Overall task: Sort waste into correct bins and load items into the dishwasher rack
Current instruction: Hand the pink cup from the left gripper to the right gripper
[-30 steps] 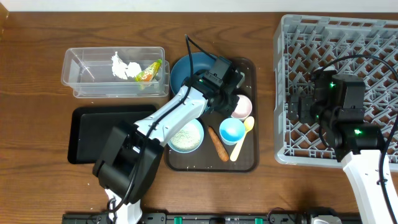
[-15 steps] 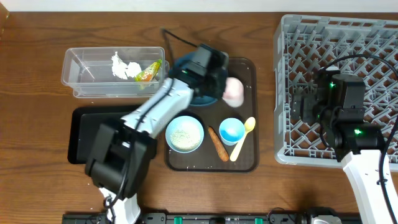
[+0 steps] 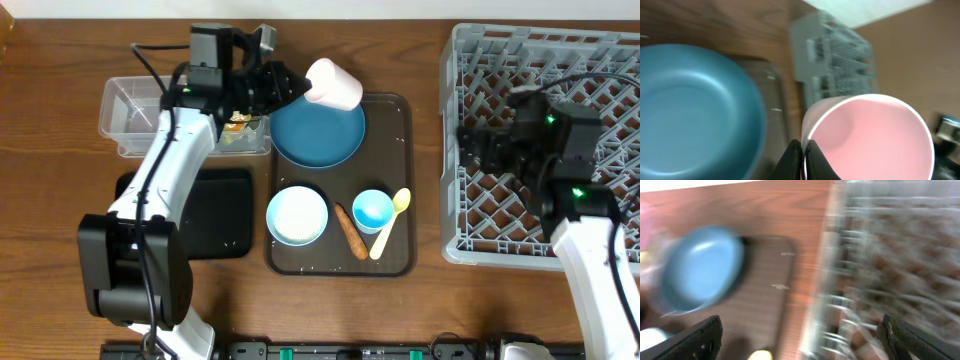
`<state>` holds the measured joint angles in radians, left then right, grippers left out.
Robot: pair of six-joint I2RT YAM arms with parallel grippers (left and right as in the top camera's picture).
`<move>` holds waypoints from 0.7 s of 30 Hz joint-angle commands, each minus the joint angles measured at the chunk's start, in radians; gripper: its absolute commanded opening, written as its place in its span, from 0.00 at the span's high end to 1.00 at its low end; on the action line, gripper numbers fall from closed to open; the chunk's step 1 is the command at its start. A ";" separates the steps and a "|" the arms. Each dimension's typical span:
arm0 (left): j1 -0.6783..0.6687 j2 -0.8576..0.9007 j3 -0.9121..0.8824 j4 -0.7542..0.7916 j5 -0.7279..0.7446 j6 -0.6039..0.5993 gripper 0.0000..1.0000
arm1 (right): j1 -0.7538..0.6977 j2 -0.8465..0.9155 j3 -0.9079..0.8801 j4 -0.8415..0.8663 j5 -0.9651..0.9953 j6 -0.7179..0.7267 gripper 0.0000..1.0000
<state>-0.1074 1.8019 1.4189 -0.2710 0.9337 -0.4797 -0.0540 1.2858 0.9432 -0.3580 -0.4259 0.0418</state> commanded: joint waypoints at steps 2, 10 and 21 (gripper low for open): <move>0.005 -0.007 0.018 0.048 0.276 -0.034 0.94 | -0.003 0.095 0.019 0.092 -0.612 -0.103 0.01; 0.003 -0.007 0.018 0.098 0.343 -0.082 0.94 | 0.018 0.258 0.019 0.451 -1.102 -0.117 0.04; -0.058 -0.007 0.018 0.161 0.366 -0.230 0.94 | 0.103 0.311 0.019 0.603 -0.923 -0.083 0.09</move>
<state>-0.1474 1.8019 1.4189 -0.1154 1.2633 -0.6613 0.0322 1.5887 0.9489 0.2325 -1.4059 -0.0551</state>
